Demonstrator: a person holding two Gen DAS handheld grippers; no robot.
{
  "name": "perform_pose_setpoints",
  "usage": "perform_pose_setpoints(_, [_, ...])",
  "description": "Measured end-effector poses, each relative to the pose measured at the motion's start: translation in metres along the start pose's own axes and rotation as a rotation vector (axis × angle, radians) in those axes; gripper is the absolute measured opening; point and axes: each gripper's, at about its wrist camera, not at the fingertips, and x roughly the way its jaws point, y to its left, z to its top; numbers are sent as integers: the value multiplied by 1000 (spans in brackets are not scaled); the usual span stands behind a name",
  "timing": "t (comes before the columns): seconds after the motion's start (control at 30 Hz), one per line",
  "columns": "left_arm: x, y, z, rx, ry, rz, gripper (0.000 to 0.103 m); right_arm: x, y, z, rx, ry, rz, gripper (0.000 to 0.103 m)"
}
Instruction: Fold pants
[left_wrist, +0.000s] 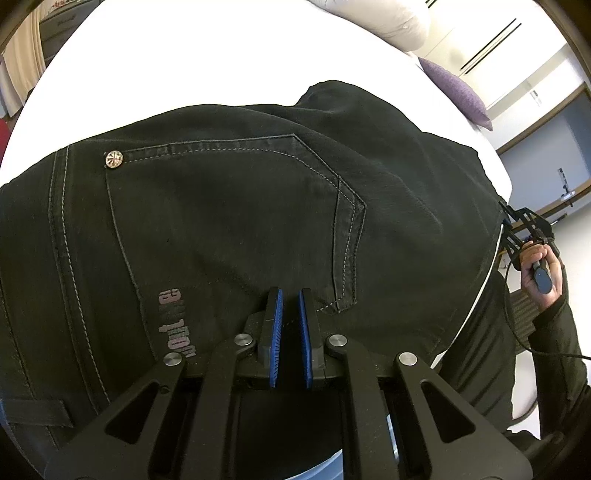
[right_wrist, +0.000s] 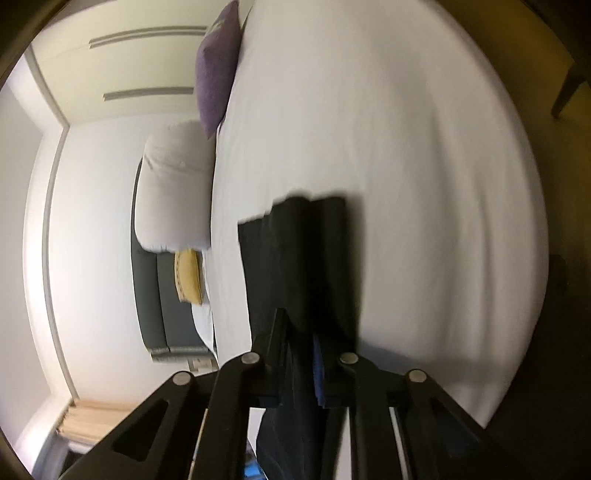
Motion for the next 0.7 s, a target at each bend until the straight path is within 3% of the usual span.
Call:
perform_pose_setpoints(0.1, [0,-1,1,-2,-1,0,9,-4,2,7,-14,-26,-36,4])
perform_pose_setpoints(0.3, [2,-2,2,-5,-4,-1,9,-8,22,9,-185,-45,-192,3])
perform_pose_setpoints(0.63, [0,8,-2,-14,-15,-23,9,-14,11,5,-217,-64,-281,0])
perform_pose_setpoints(0.7, [-1,11,-2,-20,-19,-31,9,-5,12,6,-278,-54,-320,0])
